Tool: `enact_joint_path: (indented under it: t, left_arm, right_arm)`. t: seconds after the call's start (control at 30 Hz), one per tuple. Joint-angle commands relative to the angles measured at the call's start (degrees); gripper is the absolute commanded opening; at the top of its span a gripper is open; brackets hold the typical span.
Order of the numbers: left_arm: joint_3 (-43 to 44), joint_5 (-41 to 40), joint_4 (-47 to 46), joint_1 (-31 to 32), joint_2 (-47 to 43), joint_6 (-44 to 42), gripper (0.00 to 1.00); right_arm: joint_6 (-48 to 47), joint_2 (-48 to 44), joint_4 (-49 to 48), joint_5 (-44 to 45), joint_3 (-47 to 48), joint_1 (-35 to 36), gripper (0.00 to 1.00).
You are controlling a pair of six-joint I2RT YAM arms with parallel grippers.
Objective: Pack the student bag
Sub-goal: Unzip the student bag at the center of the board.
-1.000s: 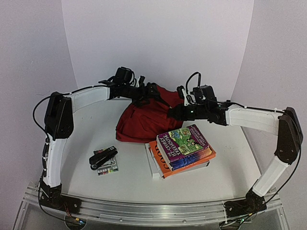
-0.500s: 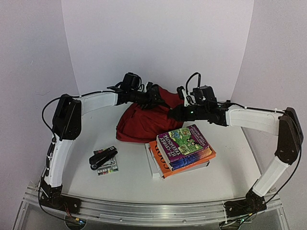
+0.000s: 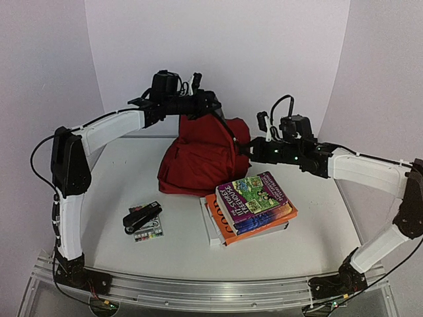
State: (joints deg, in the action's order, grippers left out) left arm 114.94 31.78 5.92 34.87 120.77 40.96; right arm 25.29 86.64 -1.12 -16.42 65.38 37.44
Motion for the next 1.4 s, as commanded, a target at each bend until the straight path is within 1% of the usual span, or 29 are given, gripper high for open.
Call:
enact_joint_path:
  t: [0.0,0.2,0.3,0.37,0.43,0.47,0.5,0.53,0.6,0.7,0.73,0.83,0.93,1.07,1.17,1.27,1.37]
  left_arm:
    - [3.9,-4.0,-5.2,-2.8,-6.6,-5.1,0.00]
    - [3.5,-0.4,-9.5,-3.0,-8.7,-7.8,0.00]
    - [0.9,1.8,-11.2,-3.0,-10.4,-8.4,0.00]
    - [-3.9,4.0,-13.2,-2.9,-12.6,-8.9,0.00]
    - [-10.8,5.4,-16.0,-2.9,-15.7,-9.2,0.00]
    - [-15.8,5.9,-18.2,-2.8,-18.0,-9.2,0.00]
    - [-20.8,6.5,-20.7,-2.8,-20.2,-9.2,0.00]
    - [-24.9,6.9,-22.6,-2.8,-22.1,-9.2,0.00]
    - [-31.6,7.6,-25.1,-2.7,-25.4,-9.2,0.00]
    - [-37.8,8.9,-25.4,-2.3,-28.9,-9.2,0.00]
    - [-39.5,9.1,-25.5,-2.2,-29.7,-9.1,0.00]
    - [-43.6,9.5,-25.9,-1.8,-31.5,-8.2,0.00]
    - [-46.8,9.8,-26.0,-1.6,-32.9,-7.5,0.00]
    - [-51.5,9.8,-28.5,-1.2,-34.6,-6.4,0.00]
    - [-53.6,10.8,-29.0,-0.9,-35.0,-6.0,0.00]
    - [-54.5,11.5,-28.2,-0.4,-35.0,-6.1,0.00]
    - [-55.2,11.3,-27.2,-0.2,-35.1,-6.5,0.00]
  right_arm:
    - [3.0,-2.9,0.7,-2.3,-4.0,0.9,0.00]
    - [3.5,1.0,0.4,-2.9,-8.4,1.0,0.00]
    - [3.6,3.0,0.2,-3.3,-8.6,1.4,0.00]
    - [3.5,2.5,0.3,-3.1,-8.0,1.4,0.00]
    - [3.5,1.2,0.4,-2.4,-6.9,1.4,0.01]
    - [3.4,0.2,0.6,-1.9,-6.1,1.4,0.09]
    - [3.2,-0.8,1.0,-1.3,-5.3,1.4,0.20]
    - [2.8,-1.8,1.2,-0.7,-4.4,1.4,0.28]
    - [2.0,-3.8,3.5,0.7,-2.3,1.4,0.40]
    - [-0.1,-5.0,5.0,4.9,1.5,1.4,0.64]
    - [-0.9,-4.7,5.7,6.7,3.4,1.4,0.70]
    - [-2.2,-1.9,9.1,14.0,8.8,1.3,0.83]
    - [-3.1,2.4,11.9,18.2,15.4,1.3,0.96]
    - [-6.7,11.9,16.2,23.2,24.8,1.3,0.98]
    - [-9.9,18.1,19.1,25.0,31.0,1.3,0.98]
    - [-13.9,22.9,19.9,22.6,36.0,1.3,0.98]
    - [-18.7,25.5,20.0,19.7,39.0,1.3,0.98]
